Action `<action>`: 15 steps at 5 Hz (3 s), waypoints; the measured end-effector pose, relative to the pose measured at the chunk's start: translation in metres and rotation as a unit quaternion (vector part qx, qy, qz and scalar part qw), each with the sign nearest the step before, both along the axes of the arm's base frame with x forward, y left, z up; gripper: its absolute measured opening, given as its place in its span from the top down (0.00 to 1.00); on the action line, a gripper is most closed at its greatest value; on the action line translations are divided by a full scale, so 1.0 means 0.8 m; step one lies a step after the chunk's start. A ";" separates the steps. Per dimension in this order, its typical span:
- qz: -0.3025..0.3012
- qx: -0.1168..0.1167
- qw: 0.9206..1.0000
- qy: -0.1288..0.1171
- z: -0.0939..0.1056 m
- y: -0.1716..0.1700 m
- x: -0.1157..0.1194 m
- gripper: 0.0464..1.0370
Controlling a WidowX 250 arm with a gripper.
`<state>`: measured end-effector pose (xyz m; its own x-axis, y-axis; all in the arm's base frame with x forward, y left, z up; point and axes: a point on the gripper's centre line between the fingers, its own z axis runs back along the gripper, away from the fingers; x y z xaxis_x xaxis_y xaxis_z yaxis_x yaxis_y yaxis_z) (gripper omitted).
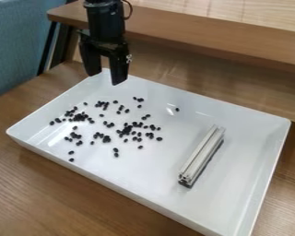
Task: Sweep into pile
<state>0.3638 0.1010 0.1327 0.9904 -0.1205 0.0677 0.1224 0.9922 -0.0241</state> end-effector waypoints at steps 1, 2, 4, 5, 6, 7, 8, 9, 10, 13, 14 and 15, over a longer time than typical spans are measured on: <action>0.002 -0.007 1.000 0.018 -0.017 -0.001 -0.001 0.04; -0.015 -0.023 0.999 0.047 -0.055 -0.031 0.010 0.04; -0.035 -0.036 0.998 0.036 -0.066 -0.087 0.027 0.04; -0.052 -0.043 0.997 0.032 -0.068 -0.120 0.031 0.04; -0.052 -0.061 0.996 0.038 -0.081 -0.138 0.023 0.04; -0.063 -0.071 0.995 0.043 -0.086 -0.159 0.018 0.04; -0.057 -0.080 0.994 0.049 -0.096 -0.176 0.011 0.04; -0.066 -0.086 0.993 0.044 -0.095 -0.194 0.012 0.04; -0.069 -0.093 0.993 0.031 -0.086 -0.210 0.012 0.04; -0.061 -0.055 0.995 0.051 -0.113 -0.229 0.010 0.04; -0.056 -0.024 0.997 0.052 -0.128 -0.234 0.019 0.09; -0.047 -0.024 0.998 0.032 -0.133 -0.235 0.022 0.37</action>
